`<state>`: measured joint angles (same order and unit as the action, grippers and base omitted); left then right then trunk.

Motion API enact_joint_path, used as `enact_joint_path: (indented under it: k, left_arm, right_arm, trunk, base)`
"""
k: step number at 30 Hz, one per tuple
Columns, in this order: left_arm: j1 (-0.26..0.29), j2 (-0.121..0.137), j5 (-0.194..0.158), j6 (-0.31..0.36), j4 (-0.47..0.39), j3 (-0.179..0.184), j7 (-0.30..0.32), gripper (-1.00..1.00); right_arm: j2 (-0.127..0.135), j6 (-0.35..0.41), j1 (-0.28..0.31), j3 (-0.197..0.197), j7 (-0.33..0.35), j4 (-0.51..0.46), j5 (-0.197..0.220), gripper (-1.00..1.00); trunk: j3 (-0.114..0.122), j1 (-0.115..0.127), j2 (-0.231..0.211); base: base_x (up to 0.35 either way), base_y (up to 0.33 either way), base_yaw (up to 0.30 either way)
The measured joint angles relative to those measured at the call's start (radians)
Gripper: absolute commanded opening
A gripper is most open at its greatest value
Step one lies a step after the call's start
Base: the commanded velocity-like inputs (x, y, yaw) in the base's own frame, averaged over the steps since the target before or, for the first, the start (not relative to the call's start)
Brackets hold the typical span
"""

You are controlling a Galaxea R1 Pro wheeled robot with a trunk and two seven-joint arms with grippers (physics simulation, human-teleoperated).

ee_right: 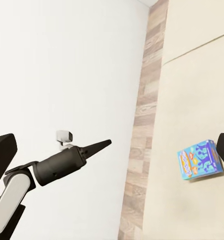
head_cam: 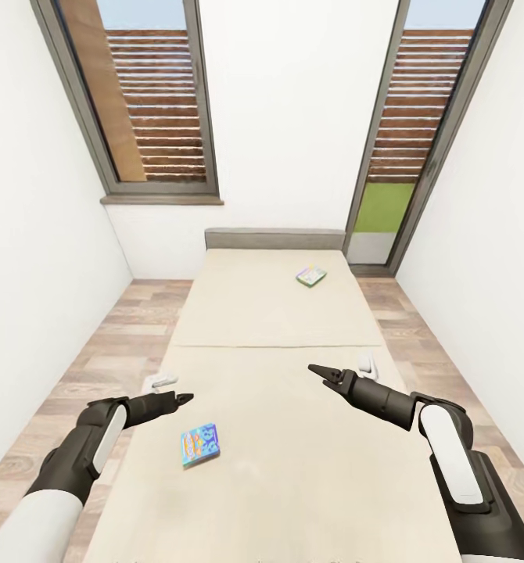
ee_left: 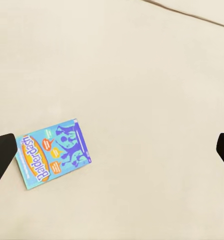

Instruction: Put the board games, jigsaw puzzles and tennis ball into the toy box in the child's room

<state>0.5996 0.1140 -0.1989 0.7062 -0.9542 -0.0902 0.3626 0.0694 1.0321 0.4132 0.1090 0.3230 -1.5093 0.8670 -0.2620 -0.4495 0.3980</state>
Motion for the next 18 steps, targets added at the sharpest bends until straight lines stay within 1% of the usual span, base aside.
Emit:
enact_joint_path:
  k: [18]
  left_arm:
    - [0.001, -0.009, 0.002, -0.018, 0.010, 0.000, -0.006, 1.00]
  right_arm:
    - [0.000, -0.003, 0.000, 0.000, -0.001, 0.001, 0.000, 1.00]
  trunk:
    - [-0.030, 0.000, 0.000]
  base:
    - [0.000, 0.000, 0.000]
